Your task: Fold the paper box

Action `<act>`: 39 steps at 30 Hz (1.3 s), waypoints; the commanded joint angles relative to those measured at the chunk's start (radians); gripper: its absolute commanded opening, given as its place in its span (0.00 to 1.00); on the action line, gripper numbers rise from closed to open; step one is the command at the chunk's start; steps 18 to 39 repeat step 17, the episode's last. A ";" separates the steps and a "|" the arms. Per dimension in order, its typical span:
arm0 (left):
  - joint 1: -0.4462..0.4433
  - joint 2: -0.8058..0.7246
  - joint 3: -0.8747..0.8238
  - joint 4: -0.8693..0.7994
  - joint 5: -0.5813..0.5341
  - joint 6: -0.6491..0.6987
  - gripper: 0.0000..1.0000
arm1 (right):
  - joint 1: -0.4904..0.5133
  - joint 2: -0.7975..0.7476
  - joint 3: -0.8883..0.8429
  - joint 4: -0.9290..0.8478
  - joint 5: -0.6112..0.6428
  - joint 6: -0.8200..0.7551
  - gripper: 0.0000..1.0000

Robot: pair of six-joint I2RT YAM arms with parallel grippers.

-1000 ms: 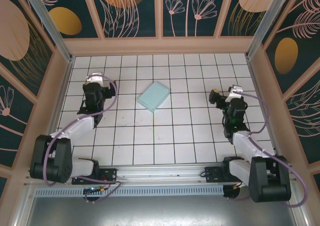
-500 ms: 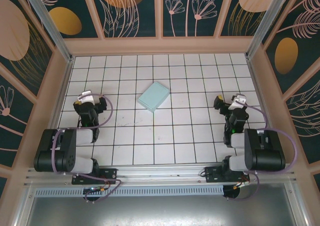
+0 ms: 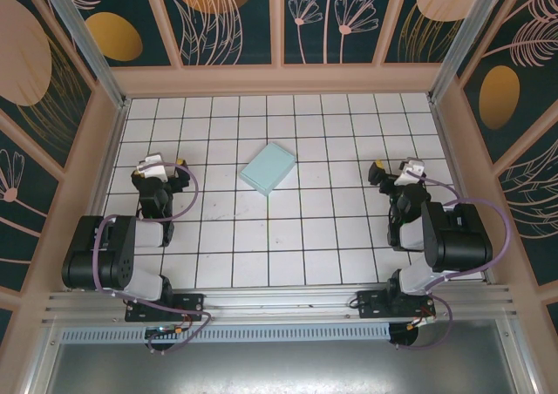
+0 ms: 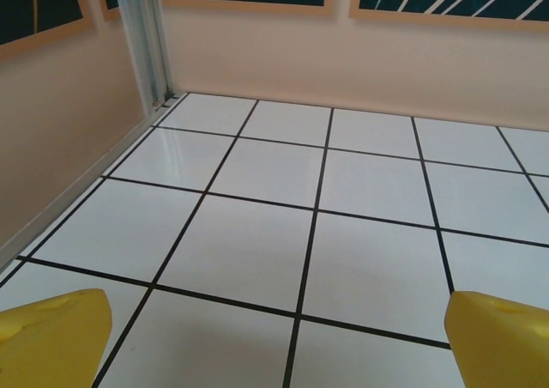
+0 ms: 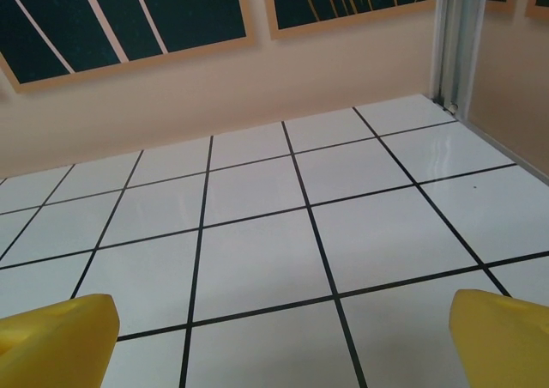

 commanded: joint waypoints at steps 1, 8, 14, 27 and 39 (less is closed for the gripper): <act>0.004 0.009 0.044 -0.010 0.078 0.027 0.99 | 0.006 0.002 0.011 -0.001 0.019 -0.016 0.99; 0.004 0.015 0.056 -0.023 0.080 0.025 0.99 | 0.007 0.002 0.011 0.000 0.018 -0.017 0.99; 0.004 0.012 0.053 -0.019 0.080 0.027 0.99 | 0.009 0.002 0.012 0.000 0.019 -0.018 0.99; 0.004 0.008 0.047 -0.015 0.079 0.028 0.99 | 0.010 0.004 0.010 0.000 0.019 -0.020 0.99; 0.004 0.008 0.047 -0.015 0.079 0.028 0.99 | 0.010 0.004 0.010 0.000 0.019 -0.020 0.99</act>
